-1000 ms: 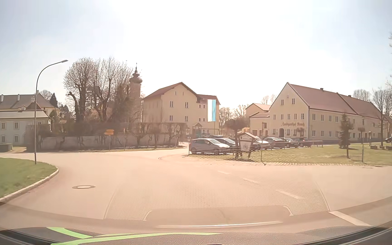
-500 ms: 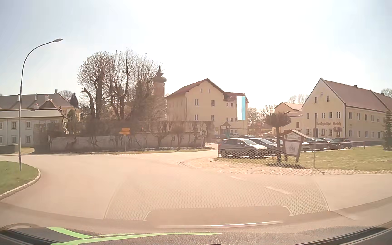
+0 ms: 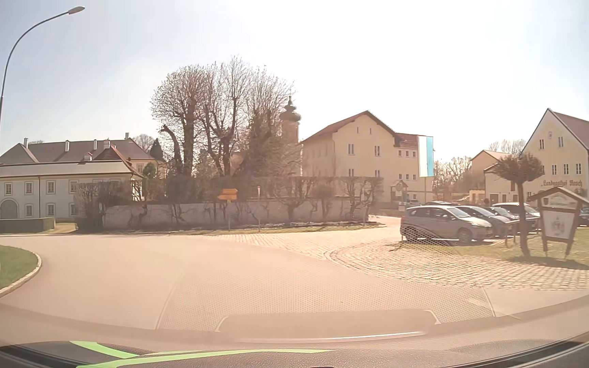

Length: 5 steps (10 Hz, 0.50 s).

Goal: Follow the waypoints while adhering to traffic rules and regulations

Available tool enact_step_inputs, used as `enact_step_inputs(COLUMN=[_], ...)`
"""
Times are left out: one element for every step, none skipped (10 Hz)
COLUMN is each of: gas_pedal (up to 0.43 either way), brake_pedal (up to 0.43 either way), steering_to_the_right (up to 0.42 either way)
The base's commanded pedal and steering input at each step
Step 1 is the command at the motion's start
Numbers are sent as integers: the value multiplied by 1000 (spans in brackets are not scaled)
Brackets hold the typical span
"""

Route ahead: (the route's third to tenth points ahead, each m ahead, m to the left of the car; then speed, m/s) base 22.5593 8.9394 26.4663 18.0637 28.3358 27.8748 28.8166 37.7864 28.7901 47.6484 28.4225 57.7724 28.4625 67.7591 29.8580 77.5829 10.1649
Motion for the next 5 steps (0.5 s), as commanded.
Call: enact_step_inputs(gas_pedal=[0,0,0,0,0], brake_pedal=[37,24,24,12,6], steering_to_the_right=[-142,-142,-143,-144,-148])
